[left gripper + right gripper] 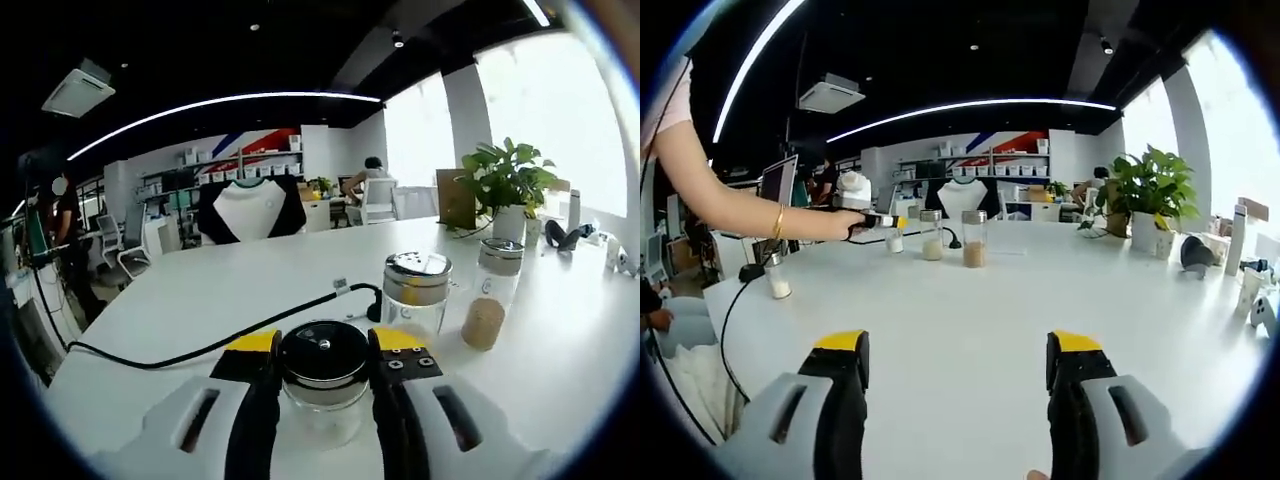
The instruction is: Rotate the seasoning bottle until the label or dispensing opening points toward the visible target arrow and the bottle remains upright within the marked orientation range
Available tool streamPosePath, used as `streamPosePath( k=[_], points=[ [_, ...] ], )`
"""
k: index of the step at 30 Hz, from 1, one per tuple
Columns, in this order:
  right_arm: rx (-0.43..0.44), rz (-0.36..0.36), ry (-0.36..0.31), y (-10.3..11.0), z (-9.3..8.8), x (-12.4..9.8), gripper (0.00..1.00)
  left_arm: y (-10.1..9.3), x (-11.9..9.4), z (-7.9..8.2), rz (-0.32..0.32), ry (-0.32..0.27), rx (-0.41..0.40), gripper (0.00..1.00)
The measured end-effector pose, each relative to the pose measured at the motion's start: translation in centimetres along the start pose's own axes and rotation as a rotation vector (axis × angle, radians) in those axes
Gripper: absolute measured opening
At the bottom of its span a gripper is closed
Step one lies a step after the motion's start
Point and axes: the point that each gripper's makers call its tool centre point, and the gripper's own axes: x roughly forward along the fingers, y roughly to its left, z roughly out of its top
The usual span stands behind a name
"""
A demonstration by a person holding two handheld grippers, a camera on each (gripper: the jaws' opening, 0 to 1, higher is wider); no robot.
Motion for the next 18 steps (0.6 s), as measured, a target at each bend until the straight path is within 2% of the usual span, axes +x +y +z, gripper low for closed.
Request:
streamPosePath(
  k=[4,6,10,15,18],
  points=[
    [-0.003,0.014,0.001,0.4,0.0,0.1,0.71,-0.4,-1.1,-0.2,-0.007,0.006,-0.006,0.35],
    [-0.001,0.023,-0.011,0.7,0.4,0.1,0.71,-1.0,-2.0,-0.2,-0.034,0.006,-0.015,0.35],
    [0.010,0.028,-0.034,1.1,0.9,0.3,0.71,-2.3,-3.9,-0.5,-0.063,0.010,0.026,0.35],
    [0.004,0.069,-0.045,2.7,1.2,0.6,0.71,-3.2,-5.7,-0.4,-0.087,0.009,0.011,0.35],
    [0.003,0.077,-0.052,3.4,1.2,0.7,0.71,-4.7,-7.6,-0.4,-0.120,0.003,0.012,0.35]
  ],
)
